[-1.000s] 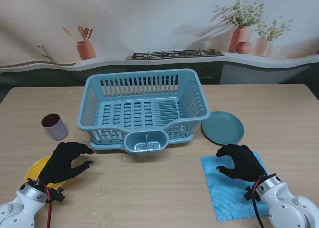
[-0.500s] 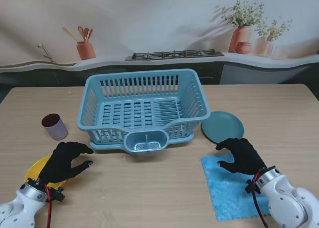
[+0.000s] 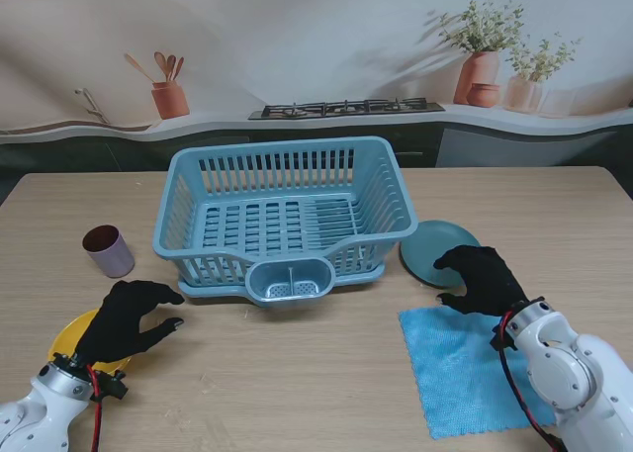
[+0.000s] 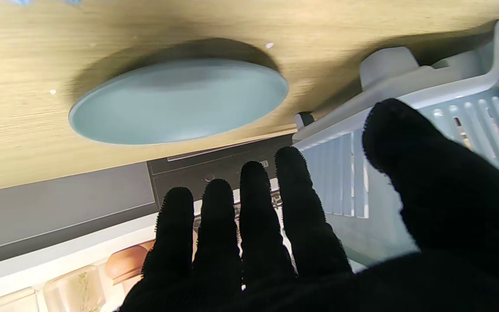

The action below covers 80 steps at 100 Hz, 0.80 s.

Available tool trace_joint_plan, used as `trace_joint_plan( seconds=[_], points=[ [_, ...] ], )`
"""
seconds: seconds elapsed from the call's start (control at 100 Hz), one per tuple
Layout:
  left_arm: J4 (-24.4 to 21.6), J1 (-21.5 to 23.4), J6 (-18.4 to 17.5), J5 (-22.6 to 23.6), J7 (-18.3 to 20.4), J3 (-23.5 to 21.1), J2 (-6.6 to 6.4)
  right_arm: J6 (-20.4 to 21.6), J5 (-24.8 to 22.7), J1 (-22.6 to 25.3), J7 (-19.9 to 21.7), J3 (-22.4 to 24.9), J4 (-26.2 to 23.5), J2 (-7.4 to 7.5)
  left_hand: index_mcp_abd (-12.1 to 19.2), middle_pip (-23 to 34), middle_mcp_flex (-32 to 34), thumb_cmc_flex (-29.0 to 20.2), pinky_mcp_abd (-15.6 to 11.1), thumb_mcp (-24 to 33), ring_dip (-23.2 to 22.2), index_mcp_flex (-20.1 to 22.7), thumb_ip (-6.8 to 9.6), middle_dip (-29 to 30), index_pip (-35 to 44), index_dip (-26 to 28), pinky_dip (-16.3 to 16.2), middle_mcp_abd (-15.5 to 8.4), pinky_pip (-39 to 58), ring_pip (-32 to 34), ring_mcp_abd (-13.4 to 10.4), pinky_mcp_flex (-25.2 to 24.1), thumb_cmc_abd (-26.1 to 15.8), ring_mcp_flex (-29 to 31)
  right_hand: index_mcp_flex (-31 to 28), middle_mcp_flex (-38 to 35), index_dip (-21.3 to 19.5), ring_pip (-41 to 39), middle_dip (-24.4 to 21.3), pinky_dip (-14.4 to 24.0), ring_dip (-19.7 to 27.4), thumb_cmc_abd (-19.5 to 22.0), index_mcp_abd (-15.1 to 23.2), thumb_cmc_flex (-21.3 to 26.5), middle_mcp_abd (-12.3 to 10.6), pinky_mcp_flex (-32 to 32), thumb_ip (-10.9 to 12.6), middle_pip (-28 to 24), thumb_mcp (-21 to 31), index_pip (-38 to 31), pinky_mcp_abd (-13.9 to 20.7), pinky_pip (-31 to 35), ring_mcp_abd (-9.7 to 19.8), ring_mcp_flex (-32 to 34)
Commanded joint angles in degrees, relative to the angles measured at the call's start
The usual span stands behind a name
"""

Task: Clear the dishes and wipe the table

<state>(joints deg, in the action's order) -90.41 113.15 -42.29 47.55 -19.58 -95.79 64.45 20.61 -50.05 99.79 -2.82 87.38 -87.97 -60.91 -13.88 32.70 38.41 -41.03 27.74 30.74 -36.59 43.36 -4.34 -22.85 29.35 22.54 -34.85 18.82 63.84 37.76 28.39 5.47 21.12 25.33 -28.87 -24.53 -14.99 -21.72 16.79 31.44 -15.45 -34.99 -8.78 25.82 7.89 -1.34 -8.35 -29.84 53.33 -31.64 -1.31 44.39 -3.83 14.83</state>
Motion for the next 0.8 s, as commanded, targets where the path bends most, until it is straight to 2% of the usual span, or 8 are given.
trace_joint_plan(
  seconds=[0.0,0.27,0.57,0.59,0.62,0.79],
  points=[
    [-0.2,0.2,0.4,-0.3,0.9,0.0,0.21,-0.9,-0.5,-1.6,1.3,-0.6,0.8,0.2,0.7,-0.1,1.0,0.8,0.6,1.8,-0.7,1.7,-0.9,-0.5,0.6,0.5,-0.7,0.0,1.2,0.4,0.5,-0.5,0.3,0.5,1.6,2.1,0.5,1.9,-0.9,-0.5,0.8,-0.8,0.7,-1.2,-1.1,-1.5,1.0,1.2,-0.8,1.3,2.9,-1.7,2.2,-2.3],
    [0.0,0.1,0.5,-0.2,0.9,0.0,0.17,-6.2,-0.9,-7.2,4.2,-5.1,5.0,0.74,0.7,-0.1,1.2,0.5,0.6,1.8,-0.7,1.8,-0.86,-0.5,0.5,0.5,-0.7,-0.1,1.2,0.4,0.4,-0.6,0.2,0.5,3.1,5.4,1.8,4.9,-2.4,1.1,2.1,1.7,1.7,-3.3,-2.2,-4.1,0.9,4.9,-4.5,6.2,4.9,-7.9,4.1,-5.8],
    [0.0,0.2,0.9,-0.1,1.0,0.0,0.12,-11.6,-0.9,-13.4,6.0,-11.2,10.2,1.04,0.8,0.0,1.4,0.4,0.6,1.7,-0.8,2.0,-0.85,-0.5,0.6,0.6,-0.7,0.0,1.2,0.5,0.6,-0.6,0.2,0.7,4.8,8.6,2.4,7.9,-3.2,5.3,2.1,3.6,2.8,-4.5,-3.1,-5.2,1.3,6.4,-8.2,8.5,5.9,-16.9,5.4,-7.9],
    [-0.1,0.2,0.9,-0.1,1.0,0.0,0.11,-11.9,-0.9,-13.8,6.0,-11.6,10.6,1.04,0.8,0.0,1.5,0.4,0.6,1.7,-0.8,2.0,-0.85,-0.5,0.6,0.6,-0.7,0.1,1.2,0.5,0.5,-0.6,0.1,0.8,5.0,8.7,2.3,8.6,-3.3,9.4,1.7,3.8,2.8,-4.4,-3.1,-4.5,1.6,6.3,-8.7,8.5,5.9,-20.2,5.4,-7.9],
    [-0.1,0.2,1.0,-0.1,1.1,0.0,0.1,-12.4,-0.9,-14.4,5.9,-12.2,11.2,1.04,0.7,0.0,1.5,0.4,0.6,1.7,-0.8,2.0,-0.85,-0.6,0.6,0.6,-0.7,0.1,1.2,0.5,0.6,-0.6,0.1,0.8,5.2,8.9,2.3,8.9,-3.3,10.6,1.6,3.9,2.9,-4.5,-3.2,-4.3,1.6,6.2,-8.9,8.5,5.9,-21.3,5.5,-7.9],
    [-0.1,0.1,1.3,-0.4,1.6,0.0,0.03,-15.2,-0.5,-17.5,5.3,-15.7,14.6,0.91,0.8,0.1,1.6,0.3,0.6,1.7,-0.8,2.0,-0.83,-0.6,0.6,0.6,-0.6,0.0,1.1,0.5,0.6,-0.6,0.1,0.8,6.3,10.4,2.4,10.0,-3.4,10.5,2.1,4.3,3.2,-5.0,-3.6,-4.1,1.4,6.7,-9.4,8.8,6.0,-22.5,5.9,-8.1]
  ],
)
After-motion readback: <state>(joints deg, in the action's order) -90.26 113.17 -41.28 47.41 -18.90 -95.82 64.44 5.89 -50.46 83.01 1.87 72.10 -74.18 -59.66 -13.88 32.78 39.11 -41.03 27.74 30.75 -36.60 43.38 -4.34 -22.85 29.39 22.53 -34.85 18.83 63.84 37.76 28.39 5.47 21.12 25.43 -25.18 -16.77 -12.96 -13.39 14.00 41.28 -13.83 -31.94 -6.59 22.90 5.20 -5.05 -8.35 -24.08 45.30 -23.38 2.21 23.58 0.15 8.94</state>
